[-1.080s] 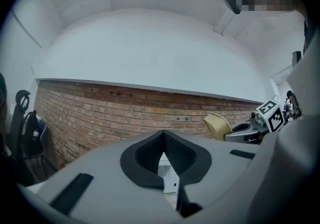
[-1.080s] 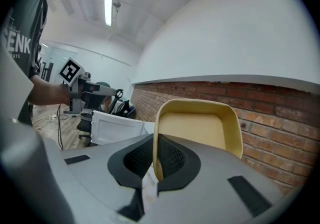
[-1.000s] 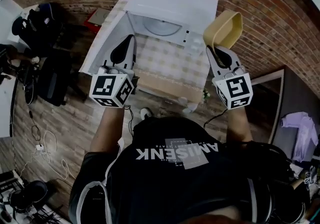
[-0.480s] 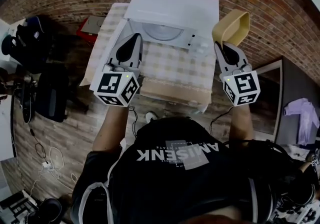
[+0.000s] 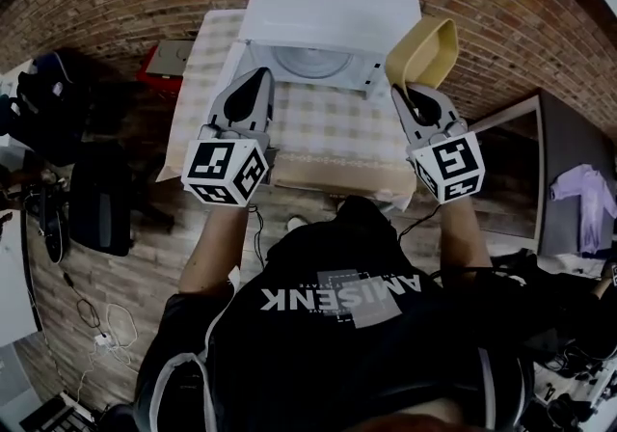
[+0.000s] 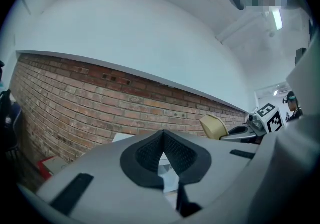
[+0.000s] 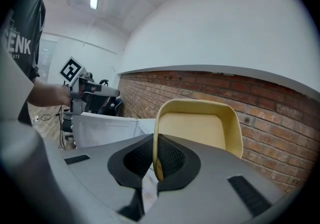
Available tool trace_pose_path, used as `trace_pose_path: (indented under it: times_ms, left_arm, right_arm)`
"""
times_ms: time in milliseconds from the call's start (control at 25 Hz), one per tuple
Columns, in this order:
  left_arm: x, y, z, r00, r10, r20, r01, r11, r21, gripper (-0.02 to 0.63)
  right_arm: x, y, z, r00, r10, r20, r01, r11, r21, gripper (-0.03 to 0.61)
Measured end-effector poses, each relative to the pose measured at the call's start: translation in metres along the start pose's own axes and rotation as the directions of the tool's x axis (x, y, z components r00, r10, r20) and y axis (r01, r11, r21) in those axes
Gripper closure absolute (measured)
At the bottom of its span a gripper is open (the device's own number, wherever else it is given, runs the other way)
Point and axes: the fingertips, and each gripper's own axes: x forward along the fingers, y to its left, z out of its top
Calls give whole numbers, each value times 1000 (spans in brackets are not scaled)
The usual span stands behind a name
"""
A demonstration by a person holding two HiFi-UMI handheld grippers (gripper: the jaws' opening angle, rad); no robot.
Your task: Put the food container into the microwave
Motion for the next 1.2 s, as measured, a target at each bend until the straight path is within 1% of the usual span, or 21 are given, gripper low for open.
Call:
trace_pose_path:
  times_ms: [120, 280, 360, 440, 560, 640, 760, 960, 1080, 1200]
  left_arm:
    - [3, 13, 1, 1000, 16, -2, -16, 1000, -4, 601]
    - [12, 20, 1, 998, 56, -1, -56, 998, -13, 601]
    - [16, 22, 0, 997, 74, 0, -74, 997, -20, 601]
    - [20, 22, 0, 996, 90, -4, -90, 996, -10, 601]
    - [27, 26, 0, 992, 126, -8, -126, 992, -12, 603]
    - [30, 28, -2, 989, 148, -13, -149, 989, -13, 602]
    - [28, 34, -3, 982, 189, -18, -189, 982, -2, 601]
    - [15, 47, -3, 967, 253, -29, -253, 968, 4, 601]
    - [6, 53, -3, 959, 283, -29, -283, 959, 4, 603]
    - [-5, 62, -6, 947, 320, -31, -320, 947, -3, 602]
  right_arm:
    - [20, 18, -1, 997, 73, -23, -74, 997, -29, 535]
    - [43, 25, -15, 986, 161, -50, -164, 985, -57, 535]
    - [54, 27, -22, 975, 214, -67, -217, 974, -57, 535]
    - [63, 29, -29, 960, 268, -80, -273, 960, -66, 535]
    - [77, 35, -40, 933, 346, -104, -355, 931, -90, 535]
    - [85, 46, -46, 905, 406, -125, -420, 899, -125, 535]
    - [96, 69, -48, 857, 495, -144, -514, 839, -177, 535]
    - [103, 104, -45, 793, 583, -175, -607, 738, -295, 535]
    - [102, 128, -41, 744, 642, -184, -662, 670, -336, 535]
    - [103, 153, -42, 687, 698, -201, -714, 598, -363, 535]
